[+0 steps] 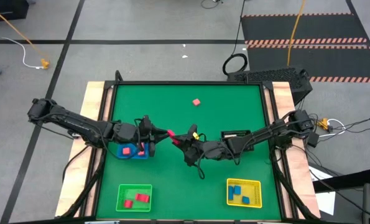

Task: Sort & place blocks by color
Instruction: Put the red block into the green bin

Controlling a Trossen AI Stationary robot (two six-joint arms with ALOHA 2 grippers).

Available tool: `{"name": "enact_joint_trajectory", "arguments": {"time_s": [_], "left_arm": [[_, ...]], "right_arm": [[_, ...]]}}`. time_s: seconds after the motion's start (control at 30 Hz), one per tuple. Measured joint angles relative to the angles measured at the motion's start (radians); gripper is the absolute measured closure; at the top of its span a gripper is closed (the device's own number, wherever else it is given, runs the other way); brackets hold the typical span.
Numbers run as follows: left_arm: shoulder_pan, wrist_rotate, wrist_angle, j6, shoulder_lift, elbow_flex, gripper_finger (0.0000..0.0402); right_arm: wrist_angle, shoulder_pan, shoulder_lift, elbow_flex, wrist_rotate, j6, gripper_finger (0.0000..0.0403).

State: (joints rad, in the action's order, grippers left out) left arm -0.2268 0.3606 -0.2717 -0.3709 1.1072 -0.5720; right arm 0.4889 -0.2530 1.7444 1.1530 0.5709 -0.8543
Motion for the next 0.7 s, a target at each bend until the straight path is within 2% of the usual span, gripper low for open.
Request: {"name": "enact_joint_trajectory", "arguments": {"time_s": [0.1, 0.2, 0.37, 0.57, 0.63, 0.7], "left_arm": [[0.0, -0.01, 0.007, -0.006, 0.0, 0.0, 0.034], [0.0, -0.003, 0.025, -0.008, -0.003, 0.0, 0.034], [-0.004, 0.004, 0.055, -0.001, -0.003, -0.003, 0.0311], [-0.005, -0.085, 0.056, 0.002, -0.035, -0.003, 0.0263], [-0.005, -0.108, 0.061, 0.009, -0.054, -0.003, 0.0248], [-0.005, -0.109, 0.058, 0.01, -0.066, -0.003, 0.0236]], "right_arm": [[-0.012, -0.001, 0.0, 0.002, -0.002, 0.001, 0.0315], [-0.014, -0.012, 0.0, 0.002, 0.011, -0.008, 0.0315], [-0.01, -0.04, 0.005, 0.002, 0.155, -0.094, 0.0315], [-0.091, -0.049, 0.004, 0.003, 0.408, -0.1, 0.0315], [-0.114, -0.049, 0.004, 0.003, 0.45, -0.064, 0.0315], [-0.113, -0.049, 0.004, 0.003, 0.439, -0.027, 0.0315]]}}
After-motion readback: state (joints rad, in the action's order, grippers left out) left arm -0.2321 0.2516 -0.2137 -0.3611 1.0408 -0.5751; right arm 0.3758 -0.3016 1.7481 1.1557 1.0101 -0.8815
